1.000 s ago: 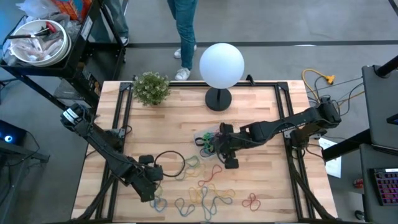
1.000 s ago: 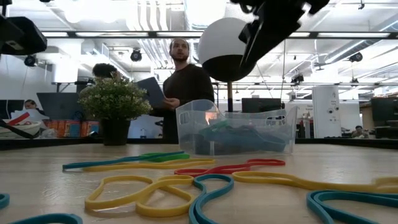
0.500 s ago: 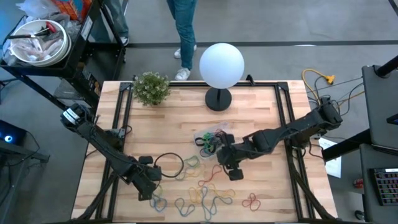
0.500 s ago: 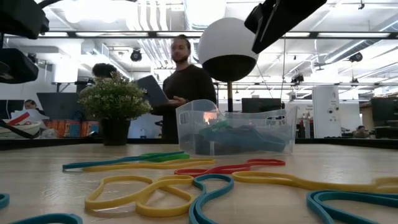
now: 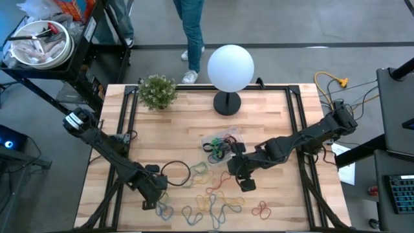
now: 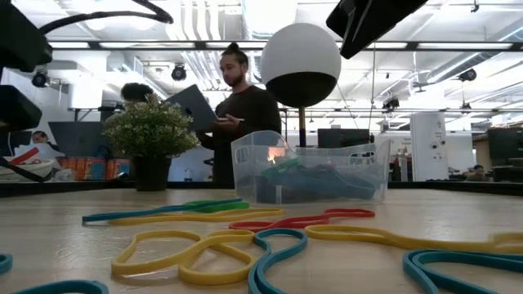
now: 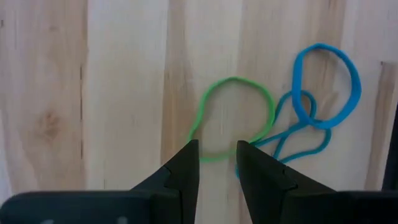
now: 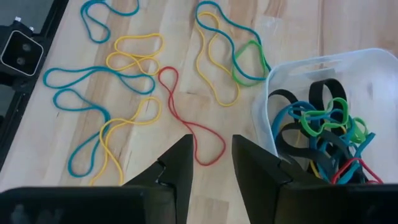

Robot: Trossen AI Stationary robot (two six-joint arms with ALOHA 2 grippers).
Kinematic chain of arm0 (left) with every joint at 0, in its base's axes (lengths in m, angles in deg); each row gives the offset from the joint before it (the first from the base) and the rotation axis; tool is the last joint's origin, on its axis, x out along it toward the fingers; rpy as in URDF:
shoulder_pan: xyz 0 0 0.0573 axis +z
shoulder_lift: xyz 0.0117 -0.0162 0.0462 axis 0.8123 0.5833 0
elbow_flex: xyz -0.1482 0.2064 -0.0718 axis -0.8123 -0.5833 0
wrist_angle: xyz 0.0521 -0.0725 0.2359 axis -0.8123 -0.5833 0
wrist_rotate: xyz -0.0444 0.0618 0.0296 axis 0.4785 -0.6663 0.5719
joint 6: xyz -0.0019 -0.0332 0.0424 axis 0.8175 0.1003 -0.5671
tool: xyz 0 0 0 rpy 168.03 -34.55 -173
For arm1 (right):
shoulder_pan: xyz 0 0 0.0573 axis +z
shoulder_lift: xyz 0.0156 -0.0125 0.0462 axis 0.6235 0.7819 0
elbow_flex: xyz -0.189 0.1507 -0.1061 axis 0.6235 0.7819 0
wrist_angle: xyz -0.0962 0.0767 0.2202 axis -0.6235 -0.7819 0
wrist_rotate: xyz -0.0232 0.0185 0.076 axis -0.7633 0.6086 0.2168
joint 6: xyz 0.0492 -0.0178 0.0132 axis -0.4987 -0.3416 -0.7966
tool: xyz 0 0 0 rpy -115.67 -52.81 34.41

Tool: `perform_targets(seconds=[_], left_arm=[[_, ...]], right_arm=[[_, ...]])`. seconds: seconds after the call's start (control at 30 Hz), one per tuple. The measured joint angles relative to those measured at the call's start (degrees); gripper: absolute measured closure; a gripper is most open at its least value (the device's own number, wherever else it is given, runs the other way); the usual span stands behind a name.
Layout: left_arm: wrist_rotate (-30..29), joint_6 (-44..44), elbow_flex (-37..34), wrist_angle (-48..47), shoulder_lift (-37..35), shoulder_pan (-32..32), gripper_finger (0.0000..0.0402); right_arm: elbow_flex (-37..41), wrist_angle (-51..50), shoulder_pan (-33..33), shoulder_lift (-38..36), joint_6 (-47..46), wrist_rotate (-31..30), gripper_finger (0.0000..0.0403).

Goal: Pick and place rubber bands into bin
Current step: Put the green rubber band into the transparent bin

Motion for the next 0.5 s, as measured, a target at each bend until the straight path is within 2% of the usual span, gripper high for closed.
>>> perform_targets(seconds=[0.5], left_arm=[[-0.28,1.44,-3.37,3.08,0.0,0.11,0.0311]], right_arm=[[0.0,0.86,-0.02,-0.01,-1.63,-0.01,0.031]])
